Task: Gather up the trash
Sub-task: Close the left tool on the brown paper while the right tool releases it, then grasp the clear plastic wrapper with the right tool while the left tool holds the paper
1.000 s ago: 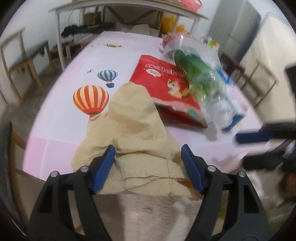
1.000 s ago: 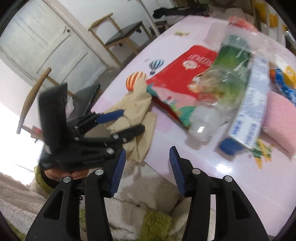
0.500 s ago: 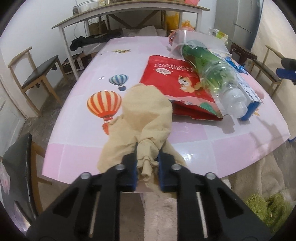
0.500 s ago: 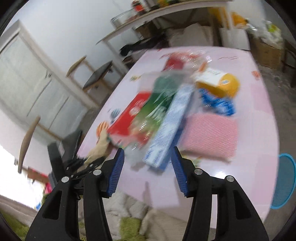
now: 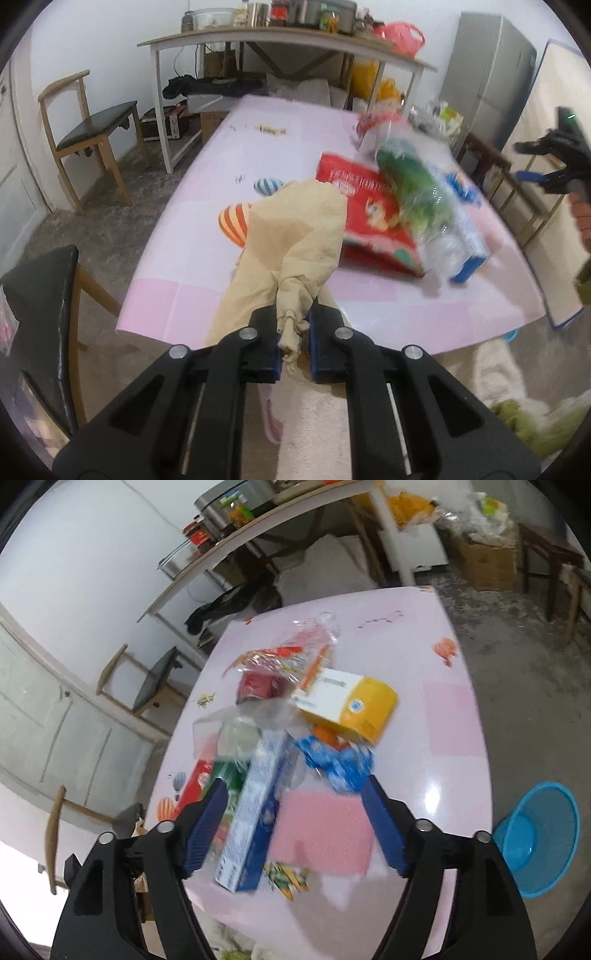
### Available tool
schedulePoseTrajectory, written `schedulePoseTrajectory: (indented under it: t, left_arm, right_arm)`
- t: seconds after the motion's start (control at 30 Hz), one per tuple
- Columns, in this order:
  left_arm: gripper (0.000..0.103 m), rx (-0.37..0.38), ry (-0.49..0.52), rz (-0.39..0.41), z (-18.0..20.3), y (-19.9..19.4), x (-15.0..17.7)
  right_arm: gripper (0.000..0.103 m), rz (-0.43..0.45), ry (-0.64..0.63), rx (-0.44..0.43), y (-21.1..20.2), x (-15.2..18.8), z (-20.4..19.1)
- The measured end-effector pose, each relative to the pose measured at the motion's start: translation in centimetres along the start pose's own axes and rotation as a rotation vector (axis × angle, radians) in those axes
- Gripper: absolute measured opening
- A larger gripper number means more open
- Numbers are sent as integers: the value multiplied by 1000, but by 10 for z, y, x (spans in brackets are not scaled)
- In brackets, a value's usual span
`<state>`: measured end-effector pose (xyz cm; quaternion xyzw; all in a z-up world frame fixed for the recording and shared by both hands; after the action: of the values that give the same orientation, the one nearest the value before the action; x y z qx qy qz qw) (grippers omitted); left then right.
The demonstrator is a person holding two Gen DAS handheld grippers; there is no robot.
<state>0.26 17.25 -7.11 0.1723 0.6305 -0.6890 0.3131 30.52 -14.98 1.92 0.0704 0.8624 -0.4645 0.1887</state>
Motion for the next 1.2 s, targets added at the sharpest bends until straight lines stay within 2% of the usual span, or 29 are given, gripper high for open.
schedulePoseTrajectory:
  t: [0.13, 0.23, 0.33, 0.4, 0.5, 0.6, 0.67, 0.97, 1.07, 1.2]
  left_arm:
    - [9, 49, -51, 45, -4, -11, -20]
    - [9, 62, -76, 73, -5, -10, -41]
    - [9, 79, -109, 88, -5, -1, -61]
    - [9, 98, -136, 93, -3, 10, -75]
    - [9, 128, -150, 99, 6, 28, -90]
    - [9, 138, -133, 100, 16, 42, -98]
    - [9, 149, -120, 98, 21, 48, -100]
    - [9, 134, -95, 99, 19, 61, -104]
    - [9, 124, -95, 100, 15, 62, -105]
    - [9, 112, -88, 106, 13, 65, -108]
  right_arm:
    - [84, -33, -29, -22, 23, -46, -12]
    - [84, -61, 0, -6, 47, -81, -14]
    - [84, -98, -23, -15, 73, -111, -24]
    - [85, -135, 35, -34, 94, -128, -20]
    - [85, -184, 186, -67, 127, -150, 3]
    - [85, -236, 302, -70, 159, -167, 32]
    - [85, -240, 368, -50, 176, -175, 51]
    - [84, -266, 305, 57, 221, -218, 61]
    - [76, -305, 250, 104, 243, -227, 55]
    - [54, -342, 151, 218, 265, -230, 44]
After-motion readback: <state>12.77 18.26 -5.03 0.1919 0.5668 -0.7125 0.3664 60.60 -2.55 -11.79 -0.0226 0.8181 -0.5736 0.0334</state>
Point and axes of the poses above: each gripper's, at about its wrist camera, not at the fingertips, and y roughly the way its jaws point, z to its right, x to its underside, the point moved 5 cm from there along y, roughly the way its jaws point, and after that the axes turned 3 degrees about -z, right-handed, at the moved point
